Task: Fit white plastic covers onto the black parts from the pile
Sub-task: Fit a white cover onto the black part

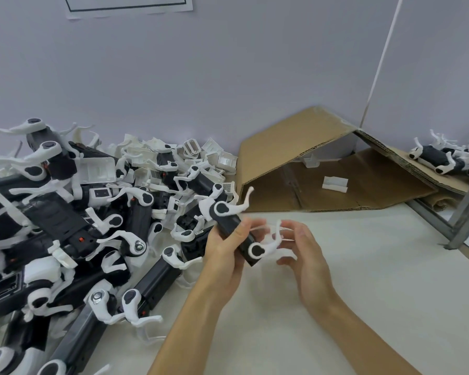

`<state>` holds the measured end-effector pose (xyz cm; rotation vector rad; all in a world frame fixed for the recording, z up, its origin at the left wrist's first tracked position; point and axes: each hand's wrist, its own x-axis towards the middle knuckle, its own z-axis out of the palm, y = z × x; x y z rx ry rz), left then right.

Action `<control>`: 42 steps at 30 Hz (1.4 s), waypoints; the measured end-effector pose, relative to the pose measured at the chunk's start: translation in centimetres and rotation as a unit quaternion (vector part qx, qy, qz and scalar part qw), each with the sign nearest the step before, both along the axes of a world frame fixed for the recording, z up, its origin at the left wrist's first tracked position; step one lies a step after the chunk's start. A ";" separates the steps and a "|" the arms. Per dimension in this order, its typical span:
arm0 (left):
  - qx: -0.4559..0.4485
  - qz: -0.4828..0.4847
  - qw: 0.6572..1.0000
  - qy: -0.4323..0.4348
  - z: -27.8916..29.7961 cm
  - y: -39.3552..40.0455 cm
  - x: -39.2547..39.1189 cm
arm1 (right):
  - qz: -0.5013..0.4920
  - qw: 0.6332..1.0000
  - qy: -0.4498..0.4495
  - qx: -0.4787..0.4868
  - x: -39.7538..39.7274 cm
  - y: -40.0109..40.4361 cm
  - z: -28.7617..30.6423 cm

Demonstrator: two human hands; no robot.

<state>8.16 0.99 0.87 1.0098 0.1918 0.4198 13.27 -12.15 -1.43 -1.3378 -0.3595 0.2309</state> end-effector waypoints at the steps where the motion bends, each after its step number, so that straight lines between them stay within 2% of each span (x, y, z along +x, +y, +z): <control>1: 0.022 0.011 1.000 0.014 0.1 0.0 0.0 | -0.024 0.999 -0.028 -0.020 0.0 0.0 0.0; 5: 0.098 0.063 0.988 0.101 0.3 0.4 0.1 | -0.117 0.984 -0.098 -0.096 0.4 -0.3 -0.3; 7: 0.058 0.062 0.991 0.102 0.3 0.6 0.1 | -0.139 0.969 -0.126 -0.160 0.9 -0.4 -0.6; 9: -0.001 0.041 0.997 0.071 0.6 0.8 -0.1 | -0.137 0.956 -0.137 -0.220 1.4 -0.5 -0.7; 13: 0.085 0.059 0.994 0.036 0.7 1.0 -0.4 | -0.070 0.935 -0.105 -0.332 2.3 -0.2 -0.3; 16: 0.115 0.086 0.988 0.050 0.3 0.7 -0.3 | -0.038 0.897 -0.073 -0.435 3.2 0.4 0.9; 19: 0.127 0.105 0.984 0.063 0.0 0.7 0.0 | -0.048 0.854 -0.067 -0.514 3.8 2.2 1.9; 22: 0.131 0.104 0.984 0.068 -0.3 0.7 0.1 | -0.089 0.831 -0.096 -0.541 3.5 4.1 2.0; 24: 0.135 0.100 0.983 0.072 -0.5 0.7 0.1 | -0.113 0.835 -0.125 -0.523 3.2 4.8 1.5; 25: 0.138 0.099 0.983 0.076 -0.5 0.7 0.1 | -0.122 0.849 -0.135 -0.496 3.0 4.8 1.2; 29: 0.153 0.104 0.979 0.084 -0.8 0.8 0.3 | -0.133 0.941 -0.127 -0.286 2.9 3.7 0.3; 31: 0.165 0.103 0.977 0.087 -0.8 0.7 0.4 | -0.102 0.968 -0.118 -0.196 2.9 2.8 0.1; 35: 0.166 0.081 0.979 0.081 -0.9 0.5 0.3 | -0.034 0.978 -0.100 -0.178 3.3 1.8 0.0; 37: 0.136 0.072 0.984 0.091 -0.7 0.5 0.3 | 0.024 0.996 0.011 -0.085 3.4 1.5 0.2; 39: 0.074 0.060 0.991 0.093 -0.5 0.5 0.5 | 0.063 0.987 0.140 0.047 3.1 1.3 0.8; 41: 0.028 0.049 0.993 0.106 -0.2 0.5 0.5 | 0.030 0.987 0.141 0.066 2.8 1.3 1.2; 42: 0.032 0.046 0.992 0.112 -0.2 0.5 0.5 | -0.001 0.995 0.093 0.039 2.6 1.4 1.3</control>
